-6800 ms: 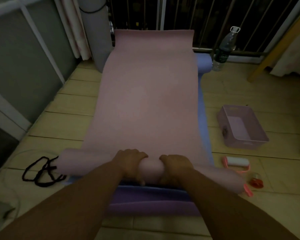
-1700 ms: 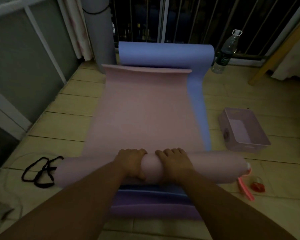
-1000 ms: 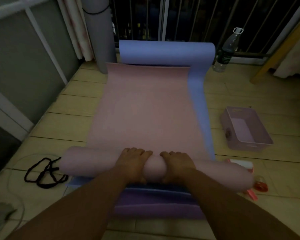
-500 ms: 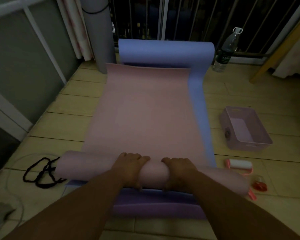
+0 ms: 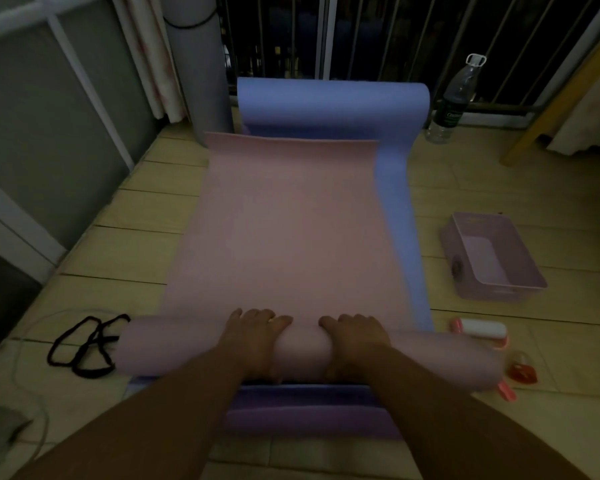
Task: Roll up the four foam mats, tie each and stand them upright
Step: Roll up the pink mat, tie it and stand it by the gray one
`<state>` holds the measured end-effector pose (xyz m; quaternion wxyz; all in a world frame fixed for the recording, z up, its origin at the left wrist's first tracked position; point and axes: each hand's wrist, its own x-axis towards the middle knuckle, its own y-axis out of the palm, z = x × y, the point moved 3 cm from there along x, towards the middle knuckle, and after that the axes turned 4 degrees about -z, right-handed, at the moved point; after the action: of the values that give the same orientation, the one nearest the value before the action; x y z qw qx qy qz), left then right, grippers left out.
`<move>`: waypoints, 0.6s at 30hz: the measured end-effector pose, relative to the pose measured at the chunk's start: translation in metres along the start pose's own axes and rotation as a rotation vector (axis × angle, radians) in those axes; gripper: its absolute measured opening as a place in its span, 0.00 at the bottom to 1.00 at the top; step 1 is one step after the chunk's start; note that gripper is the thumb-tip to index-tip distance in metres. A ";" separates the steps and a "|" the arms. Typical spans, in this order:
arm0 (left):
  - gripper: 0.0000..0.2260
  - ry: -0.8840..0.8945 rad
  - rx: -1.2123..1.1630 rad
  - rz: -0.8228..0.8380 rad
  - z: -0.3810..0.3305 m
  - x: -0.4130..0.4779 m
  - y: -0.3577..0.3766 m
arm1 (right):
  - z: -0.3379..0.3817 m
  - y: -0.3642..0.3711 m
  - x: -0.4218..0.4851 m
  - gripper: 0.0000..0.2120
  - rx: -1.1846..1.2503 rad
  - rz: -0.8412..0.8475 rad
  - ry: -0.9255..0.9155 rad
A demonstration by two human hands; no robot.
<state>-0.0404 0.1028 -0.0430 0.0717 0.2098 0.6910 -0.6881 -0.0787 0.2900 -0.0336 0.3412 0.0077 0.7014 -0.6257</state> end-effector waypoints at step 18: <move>0.35 0.077 0.083 -0.103 -0.014 0.001 -0.007 | -0.001 -0.002 -0.009 0.41 0.071 0.146 -0.001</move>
<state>-0.0410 0.1170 -0.0362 0.0007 0.2031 0.6739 -0.7103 -0.0735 0.2945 -0.0274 0.3858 0.0705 0.6761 -0.6238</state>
